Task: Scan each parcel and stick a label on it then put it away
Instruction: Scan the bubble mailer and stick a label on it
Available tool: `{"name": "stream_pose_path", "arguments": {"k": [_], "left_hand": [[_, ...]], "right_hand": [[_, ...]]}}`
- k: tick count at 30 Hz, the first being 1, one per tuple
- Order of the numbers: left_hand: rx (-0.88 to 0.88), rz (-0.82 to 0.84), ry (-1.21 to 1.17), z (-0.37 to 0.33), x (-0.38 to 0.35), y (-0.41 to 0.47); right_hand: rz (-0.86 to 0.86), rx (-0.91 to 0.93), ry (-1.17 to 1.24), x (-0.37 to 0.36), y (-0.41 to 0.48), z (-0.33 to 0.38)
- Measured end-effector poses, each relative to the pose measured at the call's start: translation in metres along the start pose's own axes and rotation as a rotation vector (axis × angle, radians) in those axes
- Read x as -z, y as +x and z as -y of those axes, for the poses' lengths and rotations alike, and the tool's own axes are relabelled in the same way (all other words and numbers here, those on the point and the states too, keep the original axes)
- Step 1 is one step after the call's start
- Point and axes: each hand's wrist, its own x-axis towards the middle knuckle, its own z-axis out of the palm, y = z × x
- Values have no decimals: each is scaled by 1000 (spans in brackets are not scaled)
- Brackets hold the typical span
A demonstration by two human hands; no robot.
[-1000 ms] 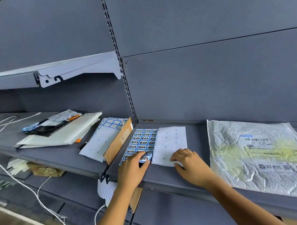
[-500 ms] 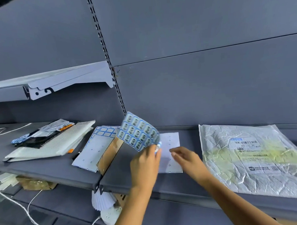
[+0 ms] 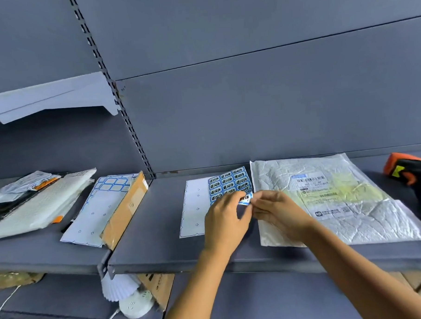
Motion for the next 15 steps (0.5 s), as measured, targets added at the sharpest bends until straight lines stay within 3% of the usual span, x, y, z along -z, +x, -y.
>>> {"name": "stream_pose_path", "arguments": {"k": [15], "left_hand": [[76, 43, -209, -5, 5, 2]], "right_hand": [[-27, 121, 4, 7, -3, -6]]}}
